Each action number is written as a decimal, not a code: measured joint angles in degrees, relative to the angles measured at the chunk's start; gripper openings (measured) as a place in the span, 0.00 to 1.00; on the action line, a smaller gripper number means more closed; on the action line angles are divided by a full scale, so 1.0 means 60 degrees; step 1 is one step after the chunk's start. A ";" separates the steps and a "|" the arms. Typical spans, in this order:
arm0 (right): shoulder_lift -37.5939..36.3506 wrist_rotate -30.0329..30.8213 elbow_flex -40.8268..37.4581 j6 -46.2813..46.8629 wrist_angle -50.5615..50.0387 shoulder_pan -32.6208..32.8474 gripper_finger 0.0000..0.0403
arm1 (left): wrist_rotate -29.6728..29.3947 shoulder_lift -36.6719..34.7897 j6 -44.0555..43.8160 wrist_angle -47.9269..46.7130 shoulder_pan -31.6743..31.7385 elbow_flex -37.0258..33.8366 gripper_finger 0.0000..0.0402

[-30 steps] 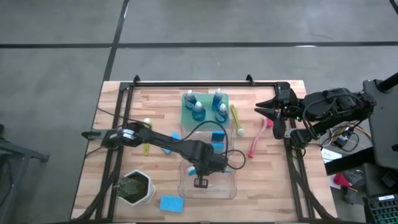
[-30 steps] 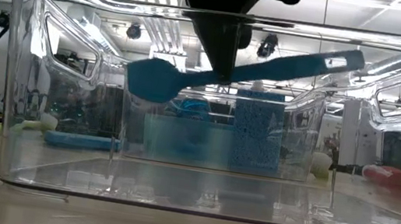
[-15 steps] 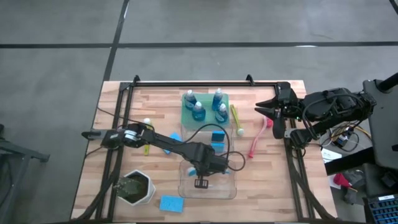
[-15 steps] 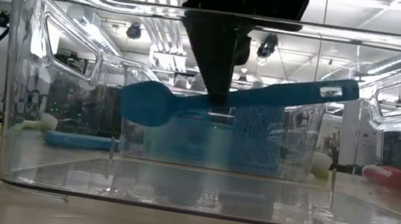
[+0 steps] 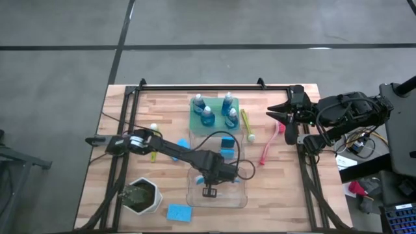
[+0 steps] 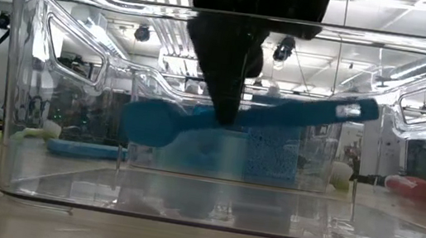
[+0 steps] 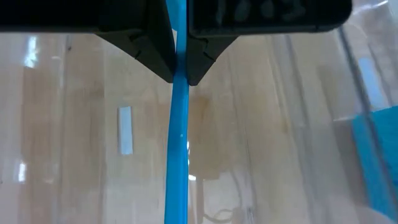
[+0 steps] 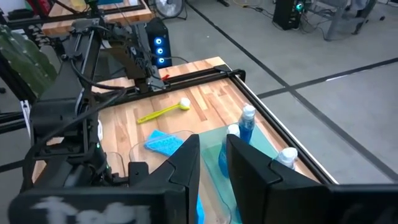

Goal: Pick & Place Kitchen Sink Supplies
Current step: Put the blue dish brush into the bottom transparent bin, then put the blue sponge into the top transparent bin

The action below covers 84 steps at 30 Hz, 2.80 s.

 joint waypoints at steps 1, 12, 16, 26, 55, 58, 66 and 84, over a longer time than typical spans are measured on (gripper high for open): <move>0.0000 0.0002 0.0000 -0.0003 0.0000 0.0000 0.18 | 0.0004 0.0004 -0.0003 -0.0003 0.0000 -0.0062 0.05; 0.0000 0.0016 0.0000 -0.0036 0.0000 0.0000 0.21 | -0.0186 0.0011 -0.0125 0.0582 0.0000 -0.0396 0.05; 0.0000 0.0020 0.0000 -0.0068 0.0000 0.0000 0.21 | -0.0186 0.0011 -0.0092 0.0627 0.0000 -0.0503 0.05; 0.0000 0.0031 0.0000 -0.0078 0.0000 0.0000 0.19 | -0.0178 0.0011 0.0105 0.0989 0.0000 -0.0843 0.05; 0.0004 0.0027 0.0000 -0.0086 0.0073 0.0000 0.21 | -0.0168 0.0006 -0.0273 0.0983 0.0025 -0.0850 0.25; 0.0004 0.0024 0.0000 -0.0111 0.0073 0.0000 0.22 | -0.0150 -0.0044 -0.0352 0.0915 0.0025 -0.0850 0.26; 0.0000 0.0020 0.0000 -0.0130 0.0069 -0.0004 0.20 | 0.0117 -0.0636 -0.0539 0.0179 0.0029 -0.0694 0.26; 0.0047 0.0268 -0.0004 0.2519 -0.0513 -0.0005 0.18 | -0.1357 -0.3468 -0.2421 0.0190 0.0627 -0.0668 0.26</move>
